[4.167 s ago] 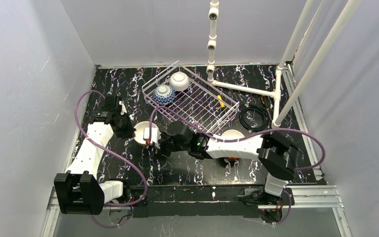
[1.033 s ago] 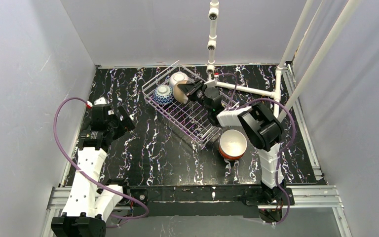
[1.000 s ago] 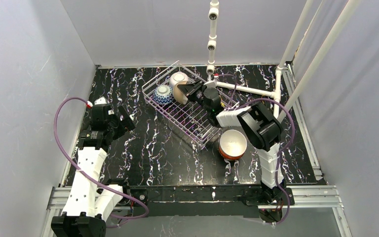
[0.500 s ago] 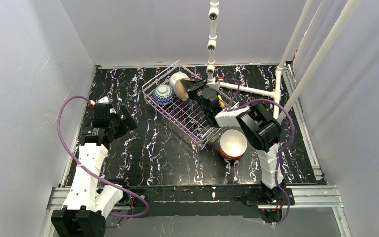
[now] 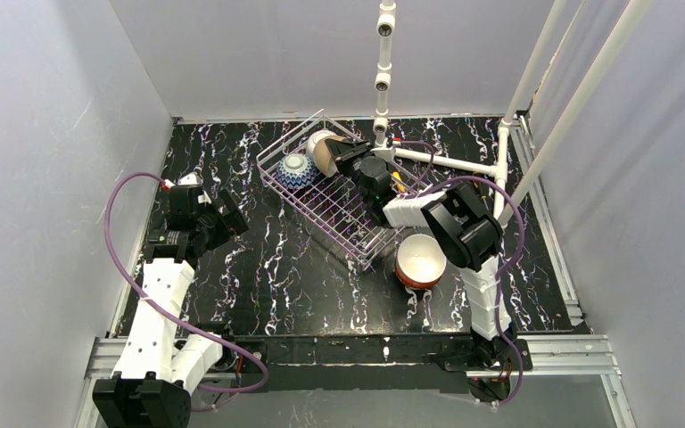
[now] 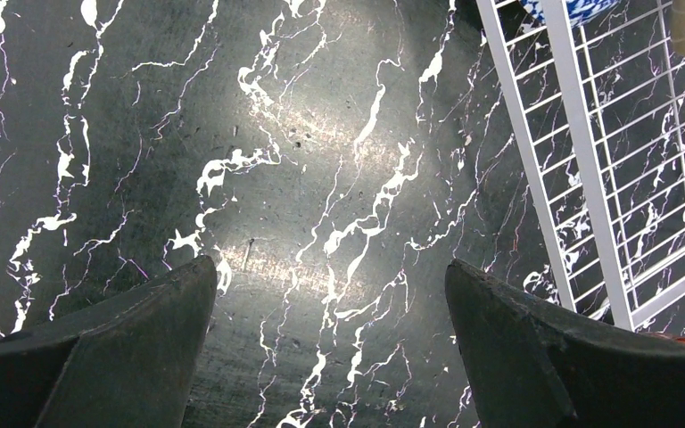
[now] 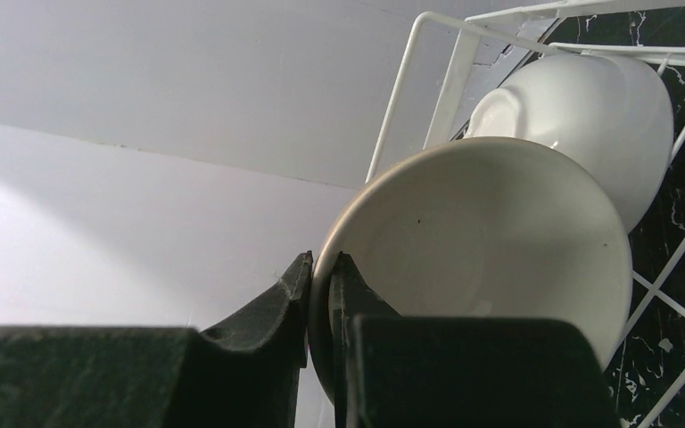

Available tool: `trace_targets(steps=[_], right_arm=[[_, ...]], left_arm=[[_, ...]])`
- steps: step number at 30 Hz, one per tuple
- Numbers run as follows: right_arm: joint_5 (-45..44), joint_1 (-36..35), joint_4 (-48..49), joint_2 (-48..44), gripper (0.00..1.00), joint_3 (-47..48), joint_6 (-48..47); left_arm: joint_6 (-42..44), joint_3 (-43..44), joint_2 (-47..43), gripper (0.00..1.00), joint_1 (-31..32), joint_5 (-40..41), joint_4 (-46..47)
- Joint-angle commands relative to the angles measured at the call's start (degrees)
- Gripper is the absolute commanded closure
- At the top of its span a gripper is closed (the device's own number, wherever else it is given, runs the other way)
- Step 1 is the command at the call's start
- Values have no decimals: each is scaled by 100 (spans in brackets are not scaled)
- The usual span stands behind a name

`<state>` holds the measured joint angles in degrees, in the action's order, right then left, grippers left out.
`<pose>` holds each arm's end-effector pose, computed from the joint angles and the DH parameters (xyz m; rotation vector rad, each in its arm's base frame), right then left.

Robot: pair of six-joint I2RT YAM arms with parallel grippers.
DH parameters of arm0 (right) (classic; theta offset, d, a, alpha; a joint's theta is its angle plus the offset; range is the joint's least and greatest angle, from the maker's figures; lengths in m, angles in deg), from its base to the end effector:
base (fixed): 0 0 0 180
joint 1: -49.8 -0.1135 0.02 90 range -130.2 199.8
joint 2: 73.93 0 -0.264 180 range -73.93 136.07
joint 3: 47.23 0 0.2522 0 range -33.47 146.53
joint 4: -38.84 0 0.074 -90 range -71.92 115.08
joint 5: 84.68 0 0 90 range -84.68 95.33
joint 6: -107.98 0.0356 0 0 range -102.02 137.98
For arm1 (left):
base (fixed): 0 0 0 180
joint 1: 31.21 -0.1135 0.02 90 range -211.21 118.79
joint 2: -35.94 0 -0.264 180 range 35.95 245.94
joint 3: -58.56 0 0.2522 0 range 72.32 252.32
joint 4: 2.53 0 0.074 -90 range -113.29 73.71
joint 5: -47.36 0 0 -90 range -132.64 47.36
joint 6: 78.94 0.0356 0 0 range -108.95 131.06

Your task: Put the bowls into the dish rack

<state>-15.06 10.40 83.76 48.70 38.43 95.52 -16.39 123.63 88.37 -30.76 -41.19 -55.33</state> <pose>0.3712 0.2889 0.1990 0.8201 1.3788 1.3915 0.1889 -0.0006 0.3073 -0.5457 2.2155 -0.2275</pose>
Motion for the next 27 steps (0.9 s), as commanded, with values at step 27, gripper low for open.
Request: trace_targets(steps=[27], right_arm=[[-423,6,-1460,-234,96,515,643]], left_arm=[[115,10,51,2,-36,39,-49]])
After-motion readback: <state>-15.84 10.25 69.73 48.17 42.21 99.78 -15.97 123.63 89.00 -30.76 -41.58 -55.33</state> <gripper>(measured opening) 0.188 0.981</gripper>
